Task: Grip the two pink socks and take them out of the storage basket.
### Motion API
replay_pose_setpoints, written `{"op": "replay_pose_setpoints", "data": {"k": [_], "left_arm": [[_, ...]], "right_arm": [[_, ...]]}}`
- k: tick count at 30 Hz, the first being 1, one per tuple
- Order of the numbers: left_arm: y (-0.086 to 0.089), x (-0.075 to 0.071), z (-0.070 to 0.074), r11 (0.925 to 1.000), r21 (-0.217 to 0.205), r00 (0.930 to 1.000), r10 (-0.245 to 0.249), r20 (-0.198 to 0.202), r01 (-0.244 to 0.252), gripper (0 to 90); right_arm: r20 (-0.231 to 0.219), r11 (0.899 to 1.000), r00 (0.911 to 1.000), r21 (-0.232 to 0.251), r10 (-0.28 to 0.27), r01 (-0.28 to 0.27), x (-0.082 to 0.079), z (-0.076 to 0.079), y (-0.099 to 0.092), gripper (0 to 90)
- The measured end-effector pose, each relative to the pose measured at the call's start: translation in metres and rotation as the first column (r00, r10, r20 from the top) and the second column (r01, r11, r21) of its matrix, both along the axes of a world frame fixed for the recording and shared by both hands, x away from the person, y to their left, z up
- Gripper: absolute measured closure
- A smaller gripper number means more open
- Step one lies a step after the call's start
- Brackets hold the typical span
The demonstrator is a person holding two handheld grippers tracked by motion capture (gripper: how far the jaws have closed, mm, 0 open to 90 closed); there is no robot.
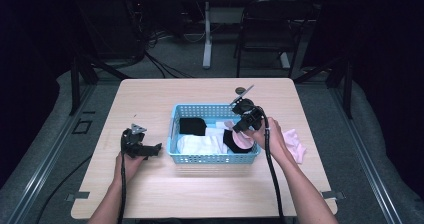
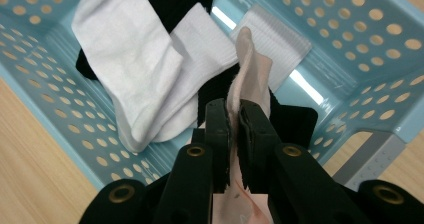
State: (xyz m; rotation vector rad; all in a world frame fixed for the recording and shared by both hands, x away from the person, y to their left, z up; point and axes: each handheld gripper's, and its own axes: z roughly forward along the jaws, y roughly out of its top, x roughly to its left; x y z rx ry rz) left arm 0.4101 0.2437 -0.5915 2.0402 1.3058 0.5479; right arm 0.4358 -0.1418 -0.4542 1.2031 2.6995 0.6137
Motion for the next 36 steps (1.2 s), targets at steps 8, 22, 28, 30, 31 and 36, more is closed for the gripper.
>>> {"op": "replay_pose_setpoints", "data": {"k": [8,22,28,30,31,36], "left_arm": [[0.0,0.0,0.0,1.0,-0.001,1.0,0.001,0.0,-0.001,0.5],[0.0,0.0,0.0,1.0,-0.001,1.0,0.001,0.0,-0.001,0.5],[0.0,0.0,0.0,1.0,-0.002,1.0,0.001,0.0,-0.001,0.5],[0.0,0.0,0.0,1.0,-0.001,1.0,0.001,0.0,-0.001,0.5],[0.0,0.0,0.0,1.0,-0.002,1.0,0.001,0.0,-0.001,0.5],[0.0,0.0,0.0,1.0,-0.001,1.0,0.001,0.0,-0.001,0.5]], "right_arm": [[0.018,1.0,0.9998,0.02,-0.006,0.006,-0.001,0.014,-0.003,83.7],[0.06,0.999,0.9981,0.03,-0.013,0.011,-0.007,0.042,-0.009,84.0],[0.072,0.999,0.9973,0.038,-0.014,0.011,-0.009,0.055,-0.014,84.0],[0.08,0.999,0.9966,0.046,-0.017,0.013,-0.01,0.059,-0.016,84.0],[0.079,0.999,0.9967,0.046,-0.017,0.014,-0.011,0.061,-0.017,84.0],[0.096,0.998,0.995,0.055,-0.027,0.022,-0.014,0.071,-0.023,84.0]]}}
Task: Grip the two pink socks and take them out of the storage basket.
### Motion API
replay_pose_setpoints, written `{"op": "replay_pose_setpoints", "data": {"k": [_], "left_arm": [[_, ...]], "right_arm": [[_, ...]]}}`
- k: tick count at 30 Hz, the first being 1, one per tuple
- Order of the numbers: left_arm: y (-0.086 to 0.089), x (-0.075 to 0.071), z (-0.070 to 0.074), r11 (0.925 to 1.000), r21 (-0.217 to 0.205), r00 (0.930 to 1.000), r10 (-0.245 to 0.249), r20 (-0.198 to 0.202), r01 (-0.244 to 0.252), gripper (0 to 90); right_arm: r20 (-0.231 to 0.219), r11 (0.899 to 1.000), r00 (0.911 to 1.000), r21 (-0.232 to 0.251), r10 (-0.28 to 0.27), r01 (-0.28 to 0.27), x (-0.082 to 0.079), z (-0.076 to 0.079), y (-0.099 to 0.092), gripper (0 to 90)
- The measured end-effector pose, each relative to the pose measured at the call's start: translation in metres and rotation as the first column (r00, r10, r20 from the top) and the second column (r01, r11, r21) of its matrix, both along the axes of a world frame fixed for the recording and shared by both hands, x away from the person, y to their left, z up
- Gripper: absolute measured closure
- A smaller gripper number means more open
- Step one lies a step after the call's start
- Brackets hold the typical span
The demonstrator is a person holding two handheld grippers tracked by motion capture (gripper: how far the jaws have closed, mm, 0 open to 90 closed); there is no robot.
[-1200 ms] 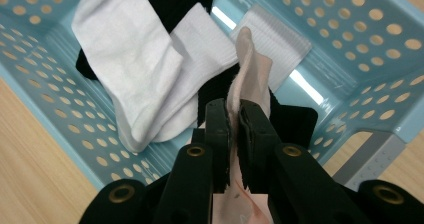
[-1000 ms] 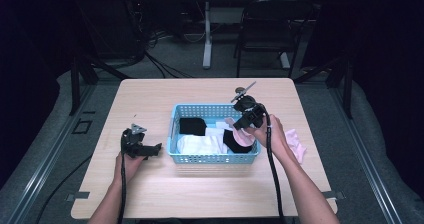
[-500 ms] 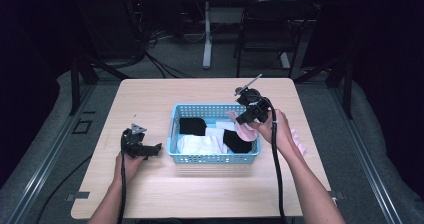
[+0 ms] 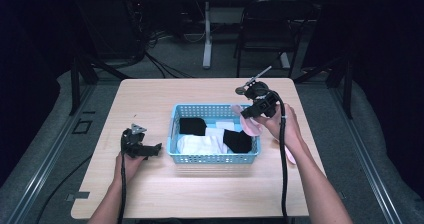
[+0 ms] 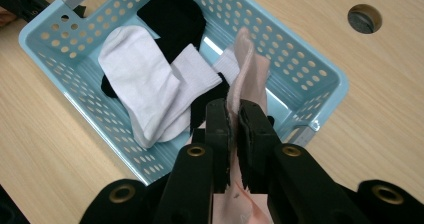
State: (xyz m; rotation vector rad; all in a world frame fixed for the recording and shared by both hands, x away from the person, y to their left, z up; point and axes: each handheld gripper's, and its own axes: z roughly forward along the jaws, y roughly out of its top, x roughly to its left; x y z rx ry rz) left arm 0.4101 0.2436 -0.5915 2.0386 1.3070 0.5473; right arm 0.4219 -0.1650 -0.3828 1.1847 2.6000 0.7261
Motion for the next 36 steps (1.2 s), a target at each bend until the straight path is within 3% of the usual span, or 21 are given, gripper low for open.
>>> {"op": "replay_pose_setpoints", "data": {"k": [15,24,31,36], "left_arm": [[0.0,0.0,0.0,1.0,0.0,1.0,0.0,0.0,0.0,0.5],[0.0,0.0,0.0,1.0,0.0,1.0,0.0,0.0,0.0,0.5],[0.0,0.0,0.0,1.0,-0.002,1.0,0.001,-0.001,-0.001,0.5],[0.0,0.0,0.0,1.0,-0.002,1.0,0.001,0.001,-0.001,0.5]], "right_arm": [[0.005,0.998,0.9987,-0.037,-0.05,0.05,-0.006,0.022,-0.03,84.1],[0.013,0.992,0.9932,-0.051,-0.116,0.117,-0.012,0.028,-0.067,84.1],[0.007,0.981,0.9831,-0.066,-0.183,0.183,-0.015,0.017,-0.099,84.1],[-0.005,0.969,0.9731,-0.091,-0.231,0.229,-0.013,-0.006,-0.122,84.2]]}}
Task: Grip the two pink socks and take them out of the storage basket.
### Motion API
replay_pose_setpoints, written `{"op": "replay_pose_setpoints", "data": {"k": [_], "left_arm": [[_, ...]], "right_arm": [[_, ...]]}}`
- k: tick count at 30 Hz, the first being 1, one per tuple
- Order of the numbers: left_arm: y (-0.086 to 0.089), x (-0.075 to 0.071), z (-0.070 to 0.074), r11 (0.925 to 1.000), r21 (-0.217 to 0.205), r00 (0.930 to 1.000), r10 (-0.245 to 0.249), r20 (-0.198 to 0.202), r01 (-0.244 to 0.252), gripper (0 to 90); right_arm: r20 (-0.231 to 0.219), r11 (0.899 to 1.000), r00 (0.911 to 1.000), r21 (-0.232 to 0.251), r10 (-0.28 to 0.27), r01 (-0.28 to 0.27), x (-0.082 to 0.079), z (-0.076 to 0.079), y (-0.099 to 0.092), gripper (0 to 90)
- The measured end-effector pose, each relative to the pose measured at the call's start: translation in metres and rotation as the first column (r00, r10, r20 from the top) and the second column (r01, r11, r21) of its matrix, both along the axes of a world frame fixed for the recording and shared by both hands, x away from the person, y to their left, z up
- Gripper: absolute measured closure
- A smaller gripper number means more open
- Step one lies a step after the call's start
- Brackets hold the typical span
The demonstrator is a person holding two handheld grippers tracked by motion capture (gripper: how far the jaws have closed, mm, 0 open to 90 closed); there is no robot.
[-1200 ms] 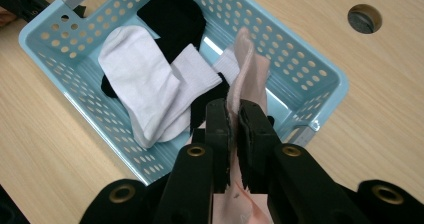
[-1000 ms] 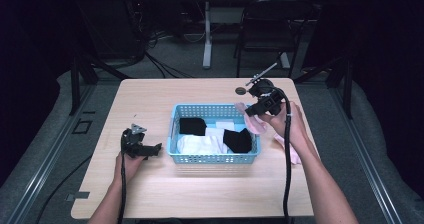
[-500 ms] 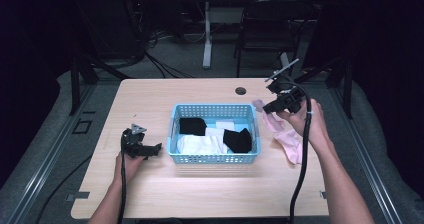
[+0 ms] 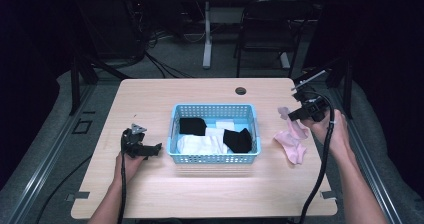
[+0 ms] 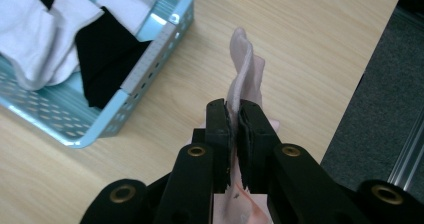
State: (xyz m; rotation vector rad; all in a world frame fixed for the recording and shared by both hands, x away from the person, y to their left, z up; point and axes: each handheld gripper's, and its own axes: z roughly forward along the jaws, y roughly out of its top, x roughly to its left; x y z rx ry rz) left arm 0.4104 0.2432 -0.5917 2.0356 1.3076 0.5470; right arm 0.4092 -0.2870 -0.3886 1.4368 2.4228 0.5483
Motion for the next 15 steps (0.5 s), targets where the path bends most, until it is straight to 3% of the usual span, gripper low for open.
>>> {"op": "replay_pose_setpoints", "data": {"k": [6,8,10,12,15], "left_arm": [[0.0,0.0,0.0,1.0,0.002,1.0,-0.002,-0.001,0.002,0.5],[0.0,0.0,0.0,1.0,0.003,1.0,-0.003,0.001,0.003,0.5],[0.0,0.0,0.0,1.0,0.002,1.0,-0.002,0.0,0.002,0.5],[0.0,0.0,0.0,1.0,0.0,1.0,-0.001,0.0,0.001,0.5],[0.0,0.0,0.0,1.0,0.003,1.0,-0.003,0.0,0.003,0.5]], "right_arm": [[-0.045,0.999,0.9986,0.021,-0.029,0.03,0.004,-0.033,-0.016,84.1],[-0.061,0.999,0.9976,0.022,-0.033,0.034,0.004,-0.039,-0.017,84.1],[-0.095,0.999,0.9949,0.033,-0.035,0.039,0.006,-0.055,-0.018,83.9],[-0.101,0.997,0.9941,0.058,-0.037,0.043,0.008,-0.067,-0.018,83.8],[-0.143,0.998,0.9892,0.054,-0.033,0.041,0.011,-0.085,-0.015,83.8]]}}
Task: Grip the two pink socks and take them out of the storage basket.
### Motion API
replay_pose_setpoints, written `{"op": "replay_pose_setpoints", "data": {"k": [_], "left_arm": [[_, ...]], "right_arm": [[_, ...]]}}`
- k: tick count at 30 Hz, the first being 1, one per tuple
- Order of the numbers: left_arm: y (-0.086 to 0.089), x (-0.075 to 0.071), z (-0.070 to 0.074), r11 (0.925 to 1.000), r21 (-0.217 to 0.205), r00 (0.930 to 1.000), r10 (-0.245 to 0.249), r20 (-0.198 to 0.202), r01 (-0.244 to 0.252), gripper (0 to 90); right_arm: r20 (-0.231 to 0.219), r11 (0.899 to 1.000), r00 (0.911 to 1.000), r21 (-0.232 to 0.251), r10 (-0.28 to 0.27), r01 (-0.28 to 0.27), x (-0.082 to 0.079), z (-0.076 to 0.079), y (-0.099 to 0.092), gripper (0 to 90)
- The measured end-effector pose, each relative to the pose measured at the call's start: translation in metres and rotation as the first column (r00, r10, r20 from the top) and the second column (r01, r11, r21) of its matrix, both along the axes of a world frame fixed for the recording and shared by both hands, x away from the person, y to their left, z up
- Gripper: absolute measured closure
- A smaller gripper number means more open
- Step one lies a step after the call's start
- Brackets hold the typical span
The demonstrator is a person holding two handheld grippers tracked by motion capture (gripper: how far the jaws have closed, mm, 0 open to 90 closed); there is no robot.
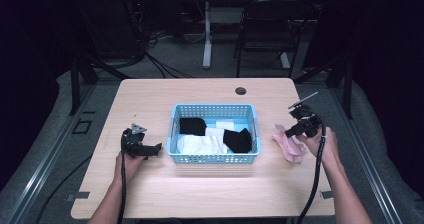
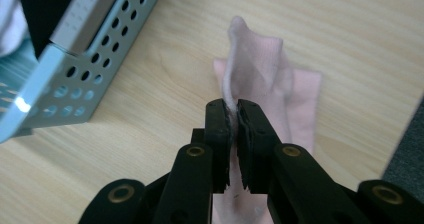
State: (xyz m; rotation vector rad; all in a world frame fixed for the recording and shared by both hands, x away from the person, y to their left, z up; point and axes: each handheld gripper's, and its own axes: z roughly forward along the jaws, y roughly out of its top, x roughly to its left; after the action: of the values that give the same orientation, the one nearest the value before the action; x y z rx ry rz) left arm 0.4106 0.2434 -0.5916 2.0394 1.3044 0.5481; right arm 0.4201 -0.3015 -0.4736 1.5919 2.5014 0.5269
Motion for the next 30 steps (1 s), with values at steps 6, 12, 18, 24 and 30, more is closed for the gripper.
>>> {"op": "replay_pose_setpoints", "data": {"k": [6,12,18,24,30], "left_arm": [[0.0,0.0,0.0,1.0,0.001,1.0,-0.003,0.001,0.003,0.4],[0.0,0.0,0.0,1.0,0.0,1.0,-0.002,0.0,0.002,0.5],[0.0,0.0,0.0,1.0,-0.001,1.0,-0.003,0.0,0.003,0.5],[0.0,0.0,0.0,1.0,0.0,1.0,-0.003,0.0,0.003,0.5],[0.0,0.0,0.0,1.0,-0.001,1.0,-0.003,0.0,0.003,0.5]], "right_arm": [[-0.075,0.999,0.9969,-0.024,0.024,-0.026,0.007,-0.032,0.013,83.2],[-0.088,0.999,0.9956,-0.027,0.034,-0.037,0.009,-0.048,0.02,83.5],[-0.104,1.0,0.9943,-0.013,0.023,-0.025,0.009,-0.059,0.022,73.8],[-0.07,0.999,0.9969,-0.026,0.035,-0.037,0.005,-0.036,0.024,55.9],[-0.018,1.0,0.9995,-0.004,0.027,-0.027,-0.006,-0.011,0.024,27.4]]}}
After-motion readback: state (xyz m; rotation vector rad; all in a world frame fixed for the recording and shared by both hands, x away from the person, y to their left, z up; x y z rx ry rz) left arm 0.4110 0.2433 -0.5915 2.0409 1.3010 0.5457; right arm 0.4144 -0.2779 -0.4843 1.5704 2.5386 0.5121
